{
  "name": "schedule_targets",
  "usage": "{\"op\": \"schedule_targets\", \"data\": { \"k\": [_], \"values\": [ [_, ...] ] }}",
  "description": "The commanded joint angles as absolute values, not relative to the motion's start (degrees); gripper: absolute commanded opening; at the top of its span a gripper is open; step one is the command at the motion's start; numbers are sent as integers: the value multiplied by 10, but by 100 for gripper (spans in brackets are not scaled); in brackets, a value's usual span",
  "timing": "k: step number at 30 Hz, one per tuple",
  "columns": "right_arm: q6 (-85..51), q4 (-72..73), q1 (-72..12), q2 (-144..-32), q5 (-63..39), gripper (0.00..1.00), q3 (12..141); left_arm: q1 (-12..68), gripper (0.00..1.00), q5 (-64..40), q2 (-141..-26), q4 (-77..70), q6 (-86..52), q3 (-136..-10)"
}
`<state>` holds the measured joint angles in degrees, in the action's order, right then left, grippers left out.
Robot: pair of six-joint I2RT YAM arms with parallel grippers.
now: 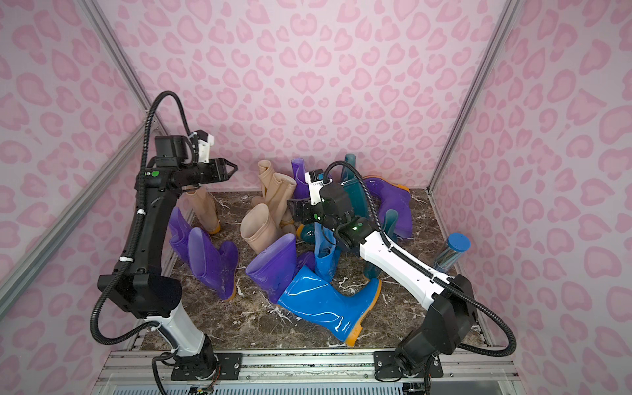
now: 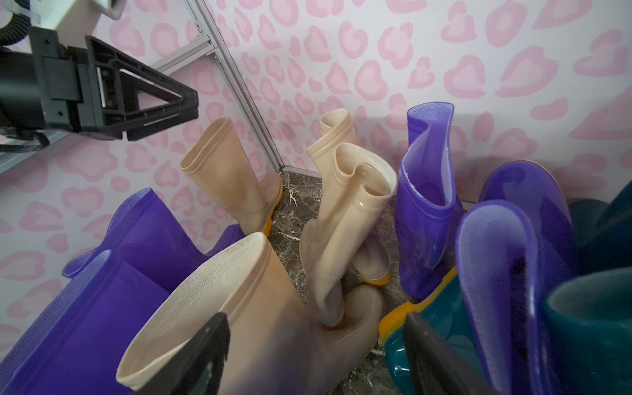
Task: Match and arrange rain boots in pairs
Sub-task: Pick up the rain boot at the center of the board.
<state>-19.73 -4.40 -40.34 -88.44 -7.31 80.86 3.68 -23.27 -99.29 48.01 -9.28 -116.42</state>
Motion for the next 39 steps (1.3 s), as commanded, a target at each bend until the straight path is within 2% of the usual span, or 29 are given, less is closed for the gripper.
{"op": "schedule_targets", "data": {
  "k": [1, 4, 6, 8, 9, 13, 15, 17, 21, 24, 30, 34, 39],
  "values": [
    [-187, -48, -404, -874, -73, 82, 805, 81, 62, -175, -946, 551, -108, -1120],
    [-167, -60, -405, -853, -56, 85, 800, 111, 67, -156, -899, 602, -91, -1080],
    [-157, -62, -404, -838, -46, 87, 791, 114, 72, -200, -870, 612, -93, -1042],
    [-151, -69, -403, -827, -40, 88, 786, 118, 86, -254, -839, 592, -114, -993],
    [-150, -71, -403, -824, -37, 89, 785, 123, 100, -272, -830, 584, -118, -974],
    [-149, -76, -403, -818, -31, 90, 785, 174, 100, -166, -827, 633, -100, -974],
    [-151, -80, -403, -818, -31, 90, 766, 180, 100, -162, -825, 638, -112, -960],
    [-153, -79, -403, -816, -33, 90, 763, 190, 100, -104, -821, 649, -115, -949],
    [-155, -81, -403, -812, -35, 90, 754, 192, 100, -119, -769, 620, -135, -919],
    [-151, -88, -403, -818, -37, 90, 757, 196, 100, -64, -744, 616, -146, -904],
    [-156, -83, -403, -820, -44, 91, 758, 184, 100, -149, -750, 544, -163, -815],
    [-159, -82, -405, -816, -47, 90, 757, 137, 100, -272, -748, 437, -200, -764],
    [-156, -86, -406, -810, -41, 91, 754, 138, 100, -263, -752, 382, -207, -751]
  ]
}}
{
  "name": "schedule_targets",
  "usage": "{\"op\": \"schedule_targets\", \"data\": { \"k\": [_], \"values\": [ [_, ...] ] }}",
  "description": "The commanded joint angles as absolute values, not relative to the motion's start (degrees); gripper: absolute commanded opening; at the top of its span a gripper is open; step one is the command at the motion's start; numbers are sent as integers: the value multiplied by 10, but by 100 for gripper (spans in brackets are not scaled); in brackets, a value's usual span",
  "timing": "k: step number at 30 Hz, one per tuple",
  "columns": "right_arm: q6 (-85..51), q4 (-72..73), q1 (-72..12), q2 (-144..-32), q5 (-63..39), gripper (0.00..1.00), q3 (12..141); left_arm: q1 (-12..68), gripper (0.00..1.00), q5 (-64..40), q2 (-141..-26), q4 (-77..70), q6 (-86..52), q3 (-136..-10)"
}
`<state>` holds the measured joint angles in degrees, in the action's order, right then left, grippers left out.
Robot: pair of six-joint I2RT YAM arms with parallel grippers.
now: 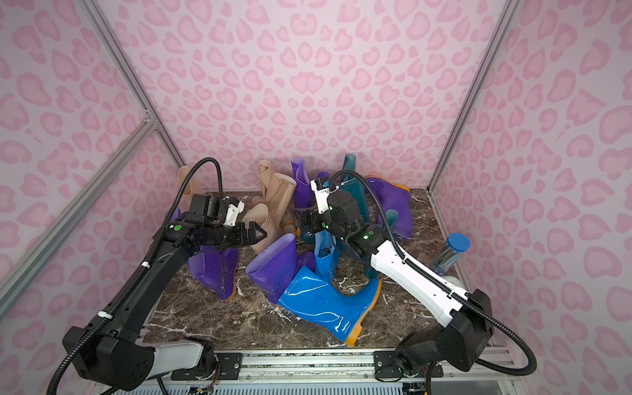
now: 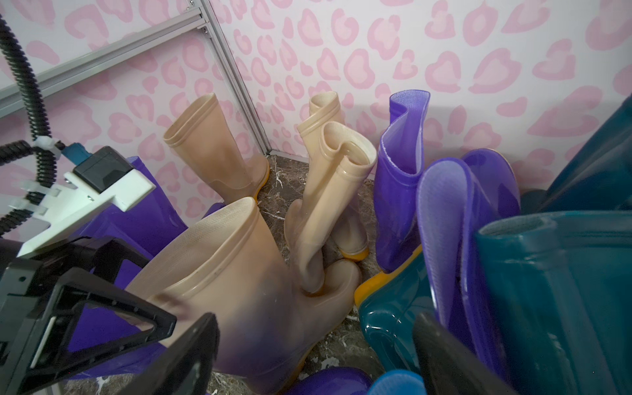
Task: Match and arrange rain boots in pairs
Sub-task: Pick up the rain boot at the center of the board.
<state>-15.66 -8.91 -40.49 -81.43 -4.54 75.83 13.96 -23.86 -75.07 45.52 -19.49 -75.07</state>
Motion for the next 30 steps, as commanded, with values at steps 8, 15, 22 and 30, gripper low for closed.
{"op": "schedule_targets", "data": {
  "k": [8, 15, 22, 30],
  "values": [
    [-160, -82, -406, -809, -39, 90, 751, 148, 100, -223, -834, 416, -159, -808],
    [-160, -83, -406, -799, -33, 90, 746, 161, 47, -236, -859, 468, -124, -849],
    [-161, -75, -406, -787, -25, 89, 743, 163, 2, -236, -835, 557, -94, -946],
    [-158, -72, -405, -777, -28, 89, 740, 161, 2, -279, -847, 661, -75, -1090]
  ]
}}
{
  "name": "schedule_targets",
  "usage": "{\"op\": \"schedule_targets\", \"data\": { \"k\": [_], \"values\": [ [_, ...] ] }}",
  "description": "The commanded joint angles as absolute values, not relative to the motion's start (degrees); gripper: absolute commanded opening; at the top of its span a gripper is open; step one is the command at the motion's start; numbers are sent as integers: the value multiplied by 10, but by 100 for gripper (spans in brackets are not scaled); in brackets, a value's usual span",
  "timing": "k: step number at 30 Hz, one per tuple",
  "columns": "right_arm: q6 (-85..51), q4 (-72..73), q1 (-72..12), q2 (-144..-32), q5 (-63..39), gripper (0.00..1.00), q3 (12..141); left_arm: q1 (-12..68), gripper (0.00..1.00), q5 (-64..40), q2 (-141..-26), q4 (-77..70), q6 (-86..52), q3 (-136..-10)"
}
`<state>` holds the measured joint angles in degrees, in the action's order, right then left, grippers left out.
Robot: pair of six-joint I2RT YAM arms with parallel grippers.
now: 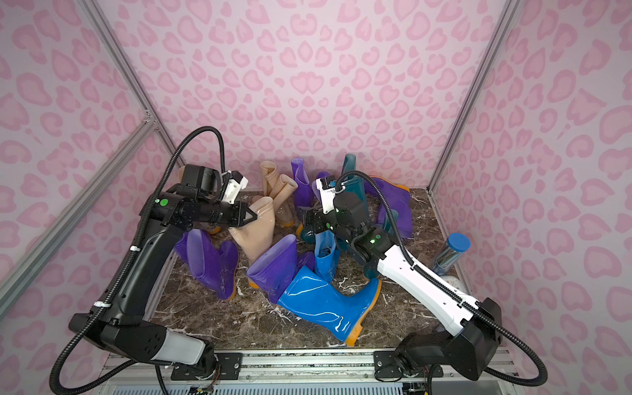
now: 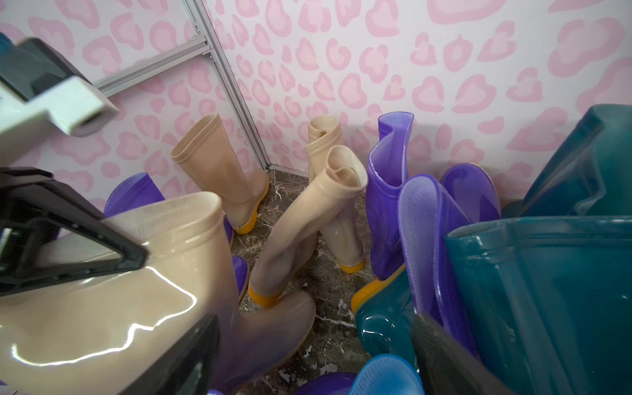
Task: Match and arrange rain boots in pairs
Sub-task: Pick up the rain boot at the center of the board.
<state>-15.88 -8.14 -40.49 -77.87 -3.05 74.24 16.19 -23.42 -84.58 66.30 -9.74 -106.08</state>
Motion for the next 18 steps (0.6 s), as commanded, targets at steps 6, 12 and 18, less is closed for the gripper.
{"op": "schedule_targets", "data": {
  "k": [6, 12, 18],
  "values": [
    [-154, -78, -405, -771, -29, 89, 750, 142, 2, -408, -837, 685, -37, -1140],
    [-156, -82, -404, -778, -29, 89, 758, 96, 2, -437, -811, 679, -32, -1200],
    [-161, -71, -404, -771, -22, 89, 750, 14, 2, -460, -794, 572, -117, -1211]
  ]
}}
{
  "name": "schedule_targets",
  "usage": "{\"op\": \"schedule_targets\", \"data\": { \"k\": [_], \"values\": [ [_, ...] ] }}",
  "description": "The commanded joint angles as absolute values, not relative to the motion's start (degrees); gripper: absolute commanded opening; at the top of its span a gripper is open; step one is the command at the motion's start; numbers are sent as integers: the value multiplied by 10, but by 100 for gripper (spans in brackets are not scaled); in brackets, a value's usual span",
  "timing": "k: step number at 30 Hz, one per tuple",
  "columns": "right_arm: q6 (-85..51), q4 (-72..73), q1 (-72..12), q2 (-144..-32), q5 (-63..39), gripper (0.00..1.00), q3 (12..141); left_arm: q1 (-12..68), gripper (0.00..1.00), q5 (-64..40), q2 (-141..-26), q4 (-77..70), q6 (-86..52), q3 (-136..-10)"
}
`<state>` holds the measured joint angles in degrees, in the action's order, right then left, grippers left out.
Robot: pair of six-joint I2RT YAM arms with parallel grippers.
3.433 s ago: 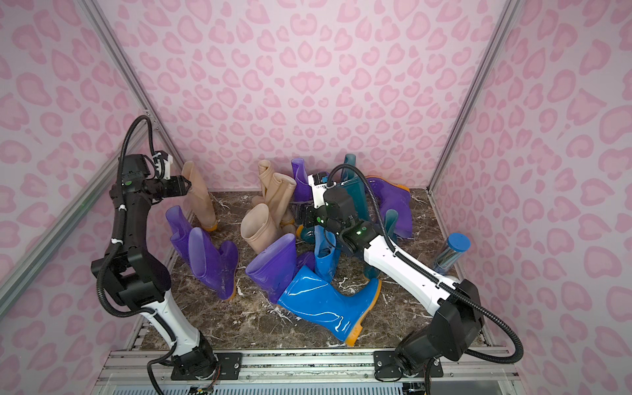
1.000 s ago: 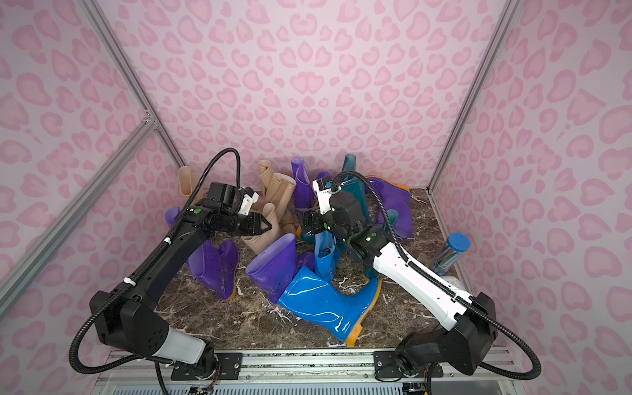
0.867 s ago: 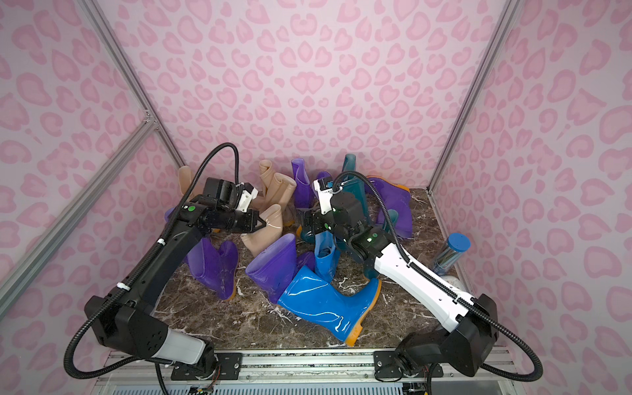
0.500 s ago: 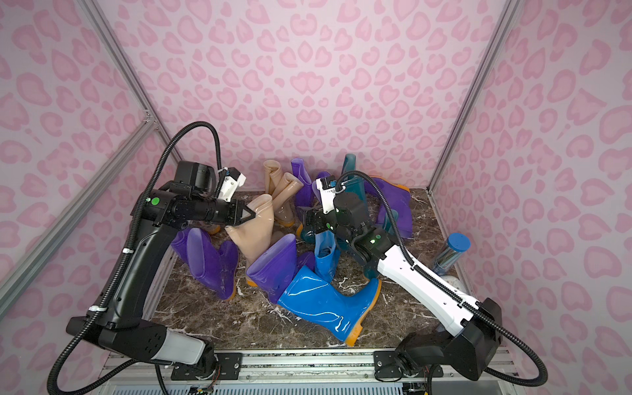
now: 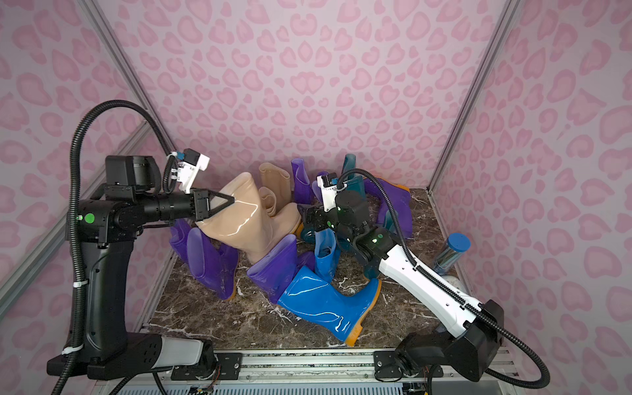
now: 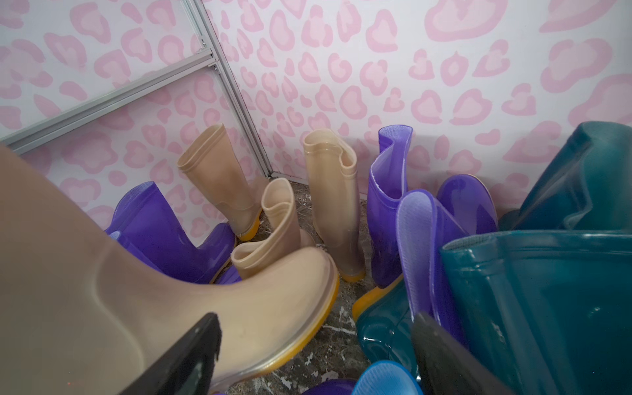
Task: Match and arrange rain boots in pairs
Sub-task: Pick up the rain boot at the center of the board, then pair a pair of rain boots at the corner of the board.
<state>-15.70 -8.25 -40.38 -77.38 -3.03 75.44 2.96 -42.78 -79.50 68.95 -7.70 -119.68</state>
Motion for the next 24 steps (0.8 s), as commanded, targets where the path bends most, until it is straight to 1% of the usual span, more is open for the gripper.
{"op": "schedule_targets", "data": {
  "k": [1, 2, 5, 7, 9, 10, 14, 19, 24],
  "values": [
    [-162, -71, -404, -771, -22, 89, 748, 5, 2, -462, -798, 551, -135, -1218],
    [-162, -71, -403, -771, -23, 89, 749, -1, 2, -463, -804, 532, -151, -1229],
    [-163, -68, -403, -768, -22, 89, 745, -12, 2, -413, -833, 522, -175, -1285],
    [-164, -66, -403, -765, -20, 89, 740, -17, 2, -361, -853, 533, -180, -1323],
    [-164, -64, -400, -763, -22, 89, 738, -19, 2, -311, -867, 533, -184, -1334],
    [-164, -63, -398, -762, -22, 89, 736, -18, 2, -289, -873, 527, -191, -1330],
    [-166, -55, -391, -761, -29, 89, 729, -19, 2, -261, -903, 497, -199, -1310],
    [-167, -41, -387, -769, -40, 89, 724, -19, 2, -245, -901, 363, -195, -1227],
    [-174, -24, -384, -782, -57, 89, 711, -18, 2, -180, -935, 322, -174, -1210]
  ]
}}
